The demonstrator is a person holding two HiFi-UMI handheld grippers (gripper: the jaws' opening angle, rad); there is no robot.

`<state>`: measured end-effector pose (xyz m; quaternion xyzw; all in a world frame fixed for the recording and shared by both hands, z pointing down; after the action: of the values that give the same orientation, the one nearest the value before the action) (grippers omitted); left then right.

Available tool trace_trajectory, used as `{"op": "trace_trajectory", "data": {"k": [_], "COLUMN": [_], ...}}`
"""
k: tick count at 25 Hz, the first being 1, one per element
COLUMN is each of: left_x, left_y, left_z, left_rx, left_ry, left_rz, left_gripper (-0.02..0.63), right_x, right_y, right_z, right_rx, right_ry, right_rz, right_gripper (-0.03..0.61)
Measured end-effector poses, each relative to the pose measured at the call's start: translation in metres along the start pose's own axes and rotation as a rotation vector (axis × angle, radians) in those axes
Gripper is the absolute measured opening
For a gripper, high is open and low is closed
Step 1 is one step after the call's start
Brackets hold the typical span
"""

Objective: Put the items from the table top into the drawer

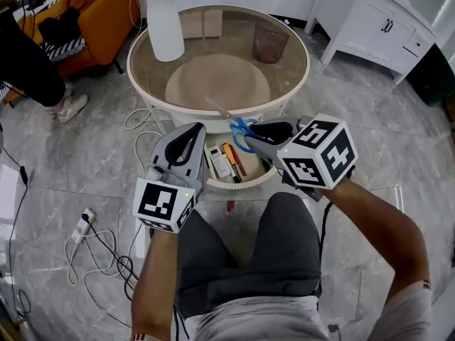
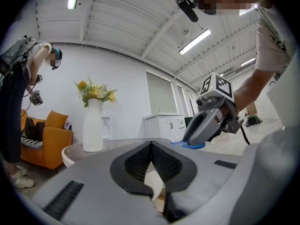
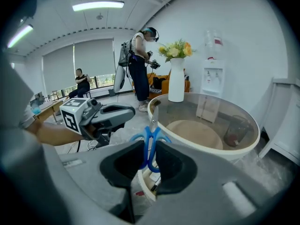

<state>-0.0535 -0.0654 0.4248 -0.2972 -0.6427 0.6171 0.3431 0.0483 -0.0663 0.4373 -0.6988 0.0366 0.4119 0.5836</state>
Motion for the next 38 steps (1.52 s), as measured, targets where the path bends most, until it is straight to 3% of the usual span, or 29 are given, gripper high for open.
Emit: {"op": "trace_trajectory", "data": {"k": [15,25,34,38], "left_x": [0.007,-0.010,-0.014,-0.011], "left_y": [-0.056,-0.098,-0.124,-0.133], "left_z": [0.001,0.008,0.010,0.009], "left_rx": [0.003,0.003,0.010,0.013], "left_ry": [0.039,0.002,0.021,0.026], "left_rz": [0.009,0.021,0.023,0.030], "left_gripper": [0.000,0.000,0.000,0.000], "right_x": [-0.034,-0.109,-0.181,-0.202], "right_y": [-0.091,-0.163,-0.199,-0.209], "right_z": [0.014,-0.017,-0.030,-0.040], "right_rx": [0.088,0.036,0.009,-0.023], "right_ry": [0.053,0.073,0.072,0.030], "right_rz": [0.078,0.192,0.323,0.388], "right_gripper": [0.080,0.080,0.080,0.080]}}
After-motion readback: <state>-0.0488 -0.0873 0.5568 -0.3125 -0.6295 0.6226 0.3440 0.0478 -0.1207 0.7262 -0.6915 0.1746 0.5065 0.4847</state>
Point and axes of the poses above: the fingertips, and each gripper's own axes: x backward along the fingers, z to its left, y out of its top, the point moved 2 cm from there along x, backward along the fingers, and after that the axes turned 4 degrees about x, right-handed, at the moved point
